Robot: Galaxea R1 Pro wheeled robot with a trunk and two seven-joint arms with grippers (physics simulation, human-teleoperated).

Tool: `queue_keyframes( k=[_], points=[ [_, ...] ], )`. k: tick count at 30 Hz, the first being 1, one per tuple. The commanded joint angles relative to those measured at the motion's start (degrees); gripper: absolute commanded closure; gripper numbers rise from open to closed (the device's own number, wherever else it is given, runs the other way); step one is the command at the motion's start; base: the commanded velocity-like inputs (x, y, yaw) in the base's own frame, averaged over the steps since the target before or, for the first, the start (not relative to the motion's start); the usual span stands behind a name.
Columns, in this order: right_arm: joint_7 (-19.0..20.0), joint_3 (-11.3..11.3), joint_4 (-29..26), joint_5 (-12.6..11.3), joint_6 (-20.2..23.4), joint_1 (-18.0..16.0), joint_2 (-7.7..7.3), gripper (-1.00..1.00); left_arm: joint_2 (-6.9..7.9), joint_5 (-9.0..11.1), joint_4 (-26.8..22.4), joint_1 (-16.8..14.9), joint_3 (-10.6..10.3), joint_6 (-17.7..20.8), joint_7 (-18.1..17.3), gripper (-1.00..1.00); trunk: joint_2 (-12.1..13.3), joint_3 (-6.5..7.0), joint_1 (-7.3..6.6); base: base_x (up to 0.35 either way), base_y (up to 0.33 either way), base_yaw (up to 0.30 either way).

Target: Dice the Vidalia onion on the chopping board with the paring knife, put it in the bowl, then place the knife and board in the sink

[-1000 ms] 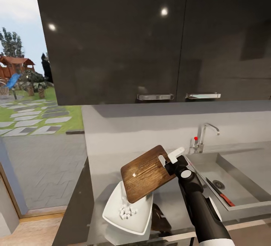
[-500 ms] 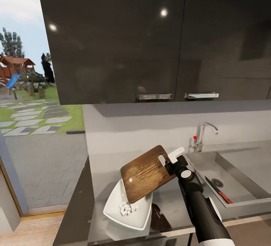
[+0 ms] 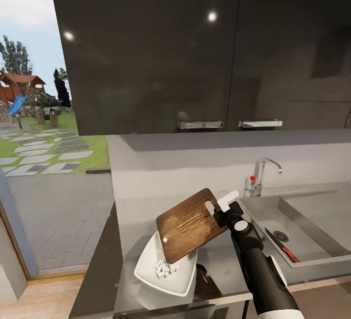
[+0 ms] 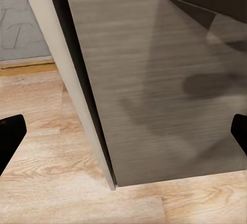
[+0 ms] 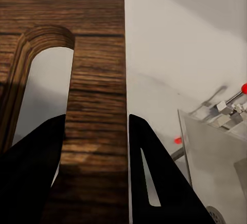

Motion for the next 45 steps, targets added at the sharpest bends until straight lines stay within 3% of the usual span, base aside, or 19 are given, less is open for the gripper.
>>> queue_keyframes(
  k=[1,13,21,36,39,42,45],
  points=[
    [0.5,-0.1,-0.1,0.6,0.1,0.0,0.04,1.0,0.09,0.4,-0.1,0.0,-0.5,-0.1,0.5,-1.0,0.0,-0.01,0.02,0.0,0.0,0.0],
    [0.4,0.0,-0.1,0.6,0.1,0.0,0.11,1.0,0.09,0.4,-0.1,0.0,-0.5,-0.1,0.5,-1.0,0.0,-0.01,0.02,0.0,0.0,0.0],
    [0.3,1.9,-0.1,0.7,0.1,0.0,0.13,1.0,0.09,0.4,-0.1,0.0,-0.5,-0.1,0.5,-1.0,0.0,-0.01,0.02,0.0,0.0,0.0],
    [0.9,1.8,-0.1,-0.1,0.0,0.0,-0.28,1.0,0.09,0.4,-0.1,0.0,-0.5,-0.1,0.5,-1.0,0.0,-0.01,0.02,0.0,0.0,0.0],
    [1.2,1.4,-0.1,-4.0,-1.6,0.0,-0.49,1.0,0.09,0.4,-0.1,0.0,-0.5,-0.1,0.5,-1.0,0.0,-0.01,0.02,0.0,0.0,0.0],
    [1.8,-1.3,-0.1,-12.6,-3.8,0.0,-0.73,1.0,0.09,0.5,0.0,0.0,-0.5,-0.1,0.5,-1.0,0.0,-0.01,0.02,0.0,0.0,0.0],
    [5.1,-4.0,-0.1,-17.8,-4.5,0.0,-0.77,1.0,0.09,0.5,0.0,0.0,-0.5,0.0,0.5,-1.0,0.0,-0.01,0.02,0.0,0.0,0.0]
  ],
)
